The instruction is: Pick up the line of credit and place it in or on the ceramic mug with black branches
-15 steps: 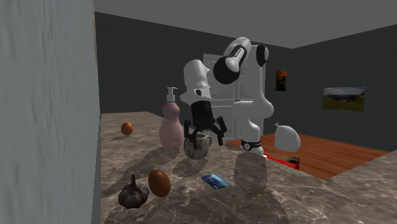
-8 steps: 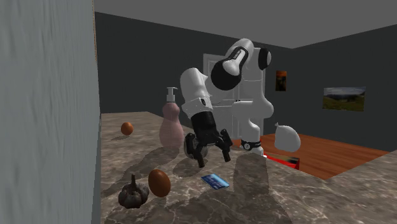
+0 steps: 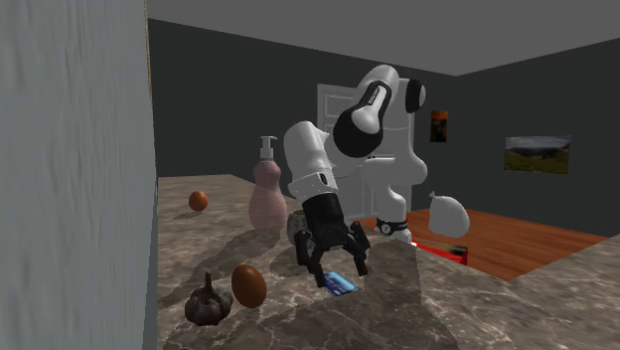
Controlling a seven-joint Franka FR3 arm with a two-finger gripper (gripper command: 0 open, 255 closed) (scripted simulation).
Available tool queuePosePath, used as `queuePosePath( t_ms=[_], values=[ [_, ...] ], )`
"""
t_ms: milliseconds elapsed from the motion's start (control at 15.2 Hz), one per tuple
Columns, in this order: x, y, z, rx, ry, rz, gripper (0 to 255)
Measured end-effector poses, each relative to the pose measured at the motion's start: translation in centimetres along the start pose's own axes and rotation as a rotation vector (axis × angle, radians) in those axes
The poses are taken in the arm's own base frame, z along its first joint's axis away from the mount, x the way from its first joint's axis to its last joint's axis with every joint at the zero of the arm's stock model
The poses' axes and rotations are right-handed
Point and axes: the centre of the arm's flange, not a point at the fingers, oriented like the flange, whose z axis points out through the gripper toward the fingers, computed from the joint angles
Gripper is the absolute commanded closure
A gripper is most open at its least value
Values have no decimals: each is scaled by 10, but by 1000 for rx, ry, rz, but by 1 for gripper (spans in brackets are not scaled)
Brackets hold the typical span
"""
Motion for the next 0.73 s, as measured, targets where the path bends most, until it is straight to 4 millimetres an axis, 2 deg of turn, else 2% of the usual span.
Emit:
queuePosePath(
  t_ms=[396, 462, 726],
  values=[
    [0, 0, 3, -1, 0, 0, 0],
    [0, 0, 3, -1, 0, 0, 255],
    [0, 0, 3, -1, 0, 0, 255]
  ],
)
